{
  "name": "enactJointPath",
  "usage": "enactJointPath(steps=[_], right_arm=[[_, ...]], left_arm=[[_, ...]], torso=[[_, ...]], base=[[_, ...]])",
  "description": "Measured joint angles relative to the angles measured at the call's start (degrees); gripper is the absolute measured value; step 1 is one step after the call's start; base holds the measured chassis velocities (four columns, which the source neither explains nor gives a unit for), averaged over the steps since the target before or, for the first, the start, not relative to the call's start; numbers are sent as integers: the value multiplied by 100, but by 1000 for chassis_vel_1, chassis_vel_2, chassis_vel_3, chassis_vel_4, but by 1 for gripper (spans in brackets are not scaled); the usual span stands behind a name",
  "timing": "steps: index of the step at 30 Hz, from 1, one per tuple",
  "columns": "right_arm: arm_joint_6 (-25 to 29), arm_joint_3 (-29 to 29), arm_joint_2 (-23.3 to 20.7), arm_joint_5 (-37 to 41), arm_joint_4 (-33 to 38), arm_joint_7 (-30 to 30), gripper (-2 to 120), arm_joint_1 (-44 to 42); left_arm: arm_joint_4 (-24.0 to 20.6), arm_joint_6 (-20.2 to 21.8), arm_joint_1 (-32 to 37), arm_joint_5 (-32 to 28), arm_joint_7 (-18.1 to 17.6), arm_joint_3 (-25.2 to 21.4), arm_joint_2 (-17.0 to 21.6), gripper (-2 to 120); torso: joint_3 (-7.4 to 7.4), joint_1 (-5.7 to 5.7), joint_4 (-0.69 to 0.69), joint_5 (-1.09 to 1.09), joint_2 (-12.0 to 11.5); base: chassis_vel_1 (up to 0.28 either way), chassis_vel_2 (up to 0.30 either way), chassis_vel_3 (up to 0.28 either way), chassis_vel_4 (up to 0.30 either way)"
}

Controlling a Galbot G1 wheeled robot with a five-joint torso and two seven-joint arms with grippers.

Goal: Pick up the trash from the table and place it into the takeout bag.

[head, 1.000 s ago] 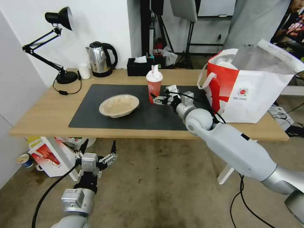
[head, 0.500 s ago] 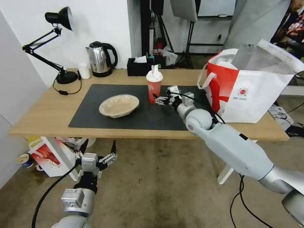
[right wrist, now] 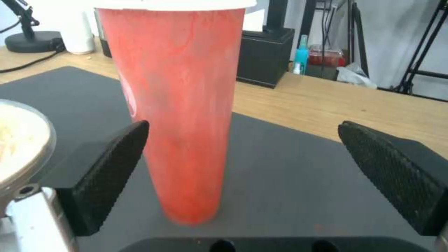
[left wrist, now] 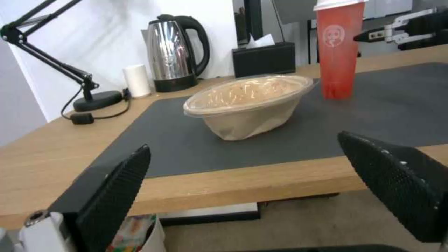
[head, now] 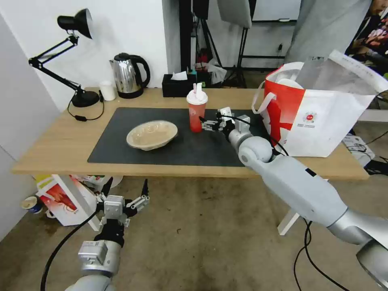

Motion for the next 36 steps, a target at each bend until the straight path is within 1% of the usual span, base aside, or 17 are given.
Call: enactJointPath(steps=[8, 15, 24, 28, 36], right_arm=[[46, -72, 259, -73, -310, -106, 100, 159], [59, -147, 309, -75, -418, -134, 100, 263], [182, -254, 398, -75, -782, -250, 100, 464], [259, -295, 582, -101, -1110, -327, 100, 558], [310, -335, 768, -143, -1360, -362, 100, 597]], left_arm=[[0, 0, 0, 0, 0, 0, 0, 100], [0, 0, 0, 0, 0, 0, 0, 100], [0, 0, 0, 0, 0, 0, 0, 100], [0, 0, 0, 0, 0, 0, -1, 100], [0, 0, 0, 0, 0, 0, -1, 100]], torso=[[0, 0, 1, -1, 0], [0, 0, 0, -1, 0], [0, 0, 0, 0, 0], [0, 0, 1, -1, 0], [0, 0, 1, -1, 0]], base=[[0, 0, 0, 0], [0, 0, 0, 0], [0, 0, 0, 0], [0, 0, 0, 0], [0, 0, 0, 0]])
